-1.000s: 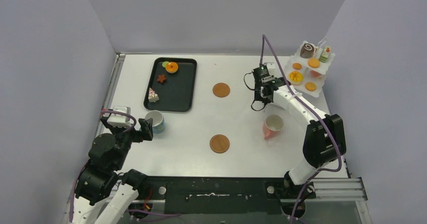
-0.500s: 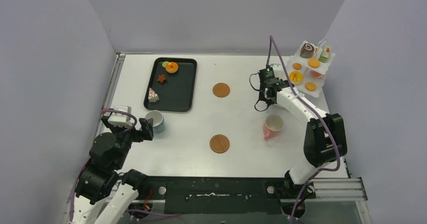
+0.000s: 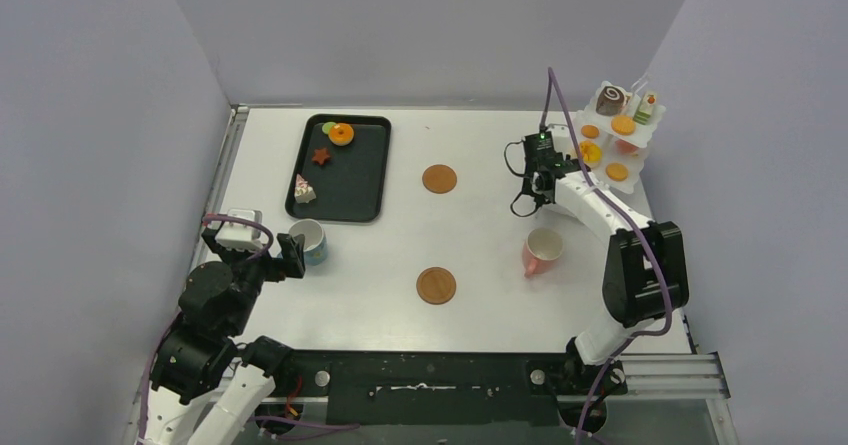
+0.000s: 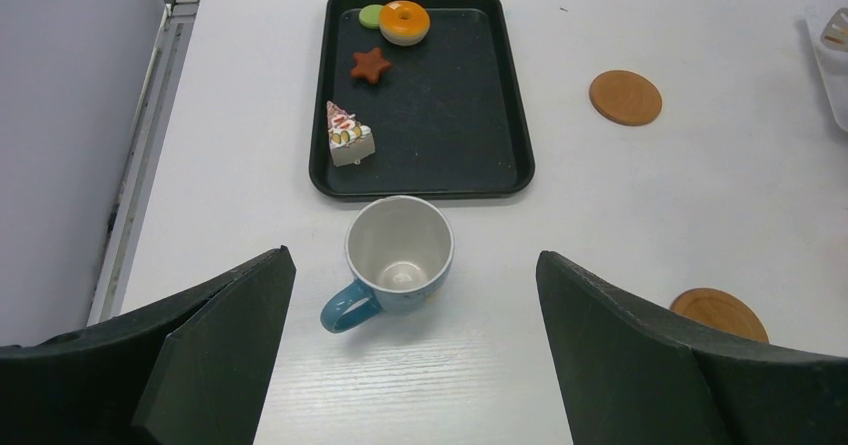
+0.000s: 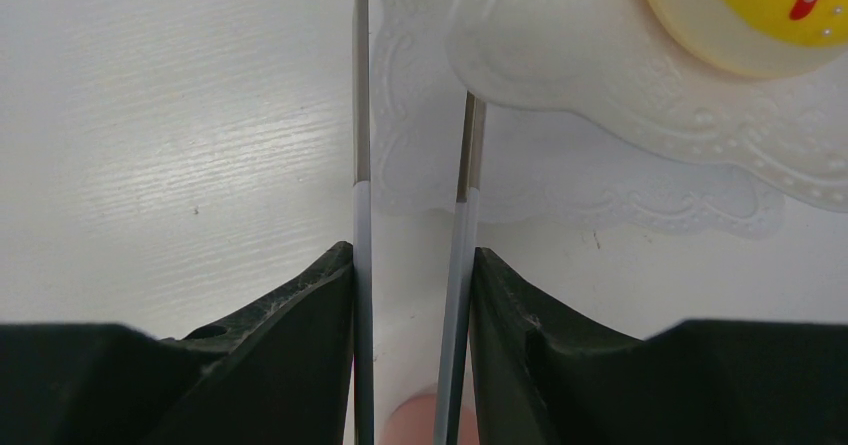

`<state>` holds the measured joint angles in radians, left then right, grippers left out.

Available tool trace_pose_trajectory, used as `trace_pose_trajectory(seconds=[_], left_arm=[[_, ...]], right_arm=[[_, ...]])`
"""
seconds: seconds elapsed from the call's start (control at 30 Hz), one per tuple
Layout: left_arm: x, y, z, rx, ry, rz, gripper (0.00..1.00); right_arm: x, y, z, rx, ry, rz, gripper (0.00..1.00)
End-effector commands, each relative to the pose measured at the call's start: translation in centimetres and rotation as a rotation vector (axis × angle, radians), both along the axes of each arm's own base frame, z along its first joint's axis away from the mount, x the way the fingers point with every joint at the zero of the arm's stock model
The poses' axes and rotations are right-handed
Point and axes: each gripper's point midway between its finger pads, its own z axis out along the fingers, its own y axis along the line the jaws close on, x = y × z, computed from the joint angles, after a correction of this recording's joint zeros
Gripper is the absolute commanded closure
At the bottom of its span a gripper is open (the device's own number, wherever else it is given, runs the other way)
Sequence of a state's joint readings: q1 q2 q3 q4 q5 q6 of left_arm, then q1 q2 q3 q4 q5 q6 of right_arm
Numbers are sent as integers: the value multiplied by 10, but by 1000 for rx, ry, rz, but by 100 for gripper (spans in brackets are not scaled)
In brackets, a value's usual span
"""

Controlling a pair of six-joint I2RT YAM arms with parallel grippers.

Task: Serve the afternoon tea
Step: Place the desert on the desert table.

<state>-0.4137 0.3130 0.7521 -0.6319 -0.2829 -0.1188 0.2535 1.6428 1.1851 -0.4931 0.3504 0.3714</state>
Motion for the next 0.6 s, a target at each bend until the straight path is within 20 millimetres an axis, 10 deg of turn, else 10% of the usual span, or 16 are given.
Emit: trace_pose_trajectory(seconds=[0.0,0.57], left_arm=[[5,-3,15,-14,-49,-9,10],[6,-3,14,-13,-46,-9,10]], right_arm=[[20,-13,7,-26,-78,-51,63],[19,-36,-1,-63,-41,-114,57]])
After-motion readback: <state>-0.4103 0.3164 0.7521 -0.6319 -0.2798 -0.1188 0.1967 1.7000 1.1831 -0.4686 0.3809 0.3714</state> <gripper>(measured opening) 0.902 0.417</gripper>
